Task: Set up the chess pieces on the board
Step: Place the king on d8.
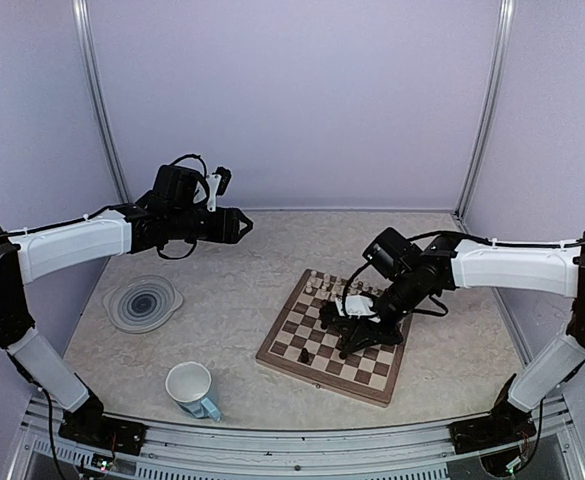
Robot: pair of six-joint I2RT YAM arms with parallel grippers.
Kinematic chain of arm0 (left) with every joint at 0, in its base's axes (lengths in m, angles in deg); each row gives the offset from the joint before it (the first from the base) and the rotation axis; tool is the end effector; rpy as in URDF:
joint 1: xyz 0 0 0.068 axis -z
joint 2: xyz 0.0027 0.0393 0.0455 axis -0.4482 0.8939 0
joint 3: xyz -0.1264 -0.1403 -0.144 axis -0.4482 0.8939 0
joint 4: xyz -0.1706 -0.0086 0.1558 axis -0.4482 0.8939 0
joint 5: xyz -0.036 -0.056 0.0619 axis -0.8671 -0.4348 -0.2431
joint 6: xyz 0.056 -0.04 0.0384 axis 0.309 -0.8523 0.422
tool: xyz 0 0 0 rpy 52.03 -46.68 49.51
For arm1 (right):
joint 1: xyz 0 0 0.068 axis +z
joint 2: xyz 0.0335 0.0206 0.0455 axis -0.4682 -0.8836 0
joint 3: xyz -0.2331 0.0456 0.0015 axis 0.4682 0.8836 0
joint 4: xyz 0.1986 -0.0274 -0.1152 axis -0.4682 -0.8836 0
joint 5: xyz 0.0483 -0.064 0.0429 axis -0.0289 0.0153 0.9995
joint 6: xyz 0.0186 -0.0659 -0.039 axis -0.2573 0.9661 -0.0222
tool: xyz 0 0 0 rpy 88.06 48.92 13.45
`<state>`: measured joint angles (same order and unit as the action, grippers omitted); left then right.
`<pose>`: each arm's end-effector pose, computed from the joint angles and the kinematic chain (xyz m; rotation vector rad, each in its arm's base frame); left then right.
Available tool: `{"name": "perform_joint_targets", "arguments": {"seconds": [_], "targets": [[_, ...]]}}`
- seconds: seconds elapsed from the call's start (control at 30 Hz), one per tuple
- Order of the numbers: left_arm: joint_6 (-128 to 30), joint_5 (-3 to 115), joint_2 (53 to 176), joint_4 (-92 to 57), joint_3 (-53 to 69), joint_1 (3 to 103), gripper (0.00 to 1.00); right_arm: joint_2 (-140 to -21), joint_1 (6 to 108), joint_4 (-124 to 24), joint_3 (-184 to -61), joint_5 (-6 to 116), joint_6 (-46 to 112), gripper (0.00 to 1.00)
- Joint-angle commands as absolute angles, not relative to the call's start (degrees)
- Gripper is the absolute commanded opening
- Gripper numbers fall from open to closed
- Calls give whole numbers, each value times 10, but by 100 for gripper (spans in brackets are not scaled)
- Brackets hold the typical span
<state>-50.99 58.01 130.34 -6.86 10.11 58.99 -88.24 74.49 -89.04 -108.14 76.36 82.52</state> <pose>0.3059 -0.2024 0.2506 0.4226 2.0961 -0.5887 0.1701 0.2275 0.1739 -1.9828 1.8042 0.7148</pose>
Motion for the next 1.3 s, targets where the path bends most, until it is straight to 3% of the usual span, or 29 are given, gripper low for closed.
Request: {"name": "perform_joint_targets", "arguments": {"seconds": [0.0, 0.97, 1.27], "targets": [[-501, 578, 1306, -65, 78, 591, 66, -896, 771, -869, -1074, 773, 840, 2], [-501, 571, 1304, -64, 77, 586, 66, -954, 797, -841, -1075, 731, 843, 5], [-501, 567, 1306, -63, 77, 585, 66, -941, 798, -846, -1077, 724, 840, 31]]}}
